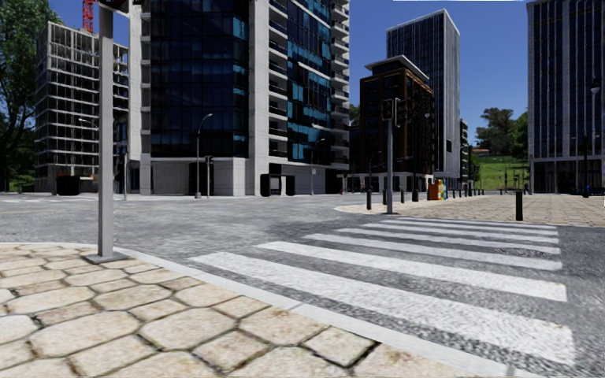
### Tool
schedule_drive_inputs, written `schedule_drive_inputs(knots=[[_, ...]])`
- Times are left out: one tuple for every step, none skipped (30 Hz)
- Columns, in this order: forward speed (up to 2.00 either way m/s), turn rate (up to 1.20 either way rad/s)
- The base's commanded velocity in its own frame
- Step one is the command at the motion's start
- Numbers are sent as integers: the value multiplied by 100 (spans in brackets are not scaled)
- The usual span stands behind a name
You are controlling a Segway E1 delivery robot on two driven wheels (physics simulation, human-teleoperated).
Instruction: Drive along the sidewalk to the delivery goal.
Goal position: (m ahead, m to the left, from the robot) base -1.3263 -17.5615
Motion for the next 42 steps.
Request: schedule_drive_inputs(knots=[[200, -34], [200, -40], [200, -41], [200, -41], [200, -42], [200, -42], [200, -42], [200, -42], [200, -42], [200, -42], [200, -42], [200, -42], [200, -42], [198, -42], [190, -42], [190, -42], [179, -42], [172, -42], [164, -43], [159, -48], [157, -52], [157, -52], [157, -53], [156, -53], [156, -54], [156, -54], [155, -54], [155, -54], [154, -54], [149, -54], [139, -54], [136, -54], [136, -54], [135, -54], [135, -54], [135, -54], [135, -54], [135, -54], [134, -54], [133, -53], [130, -52], [127, -52]])
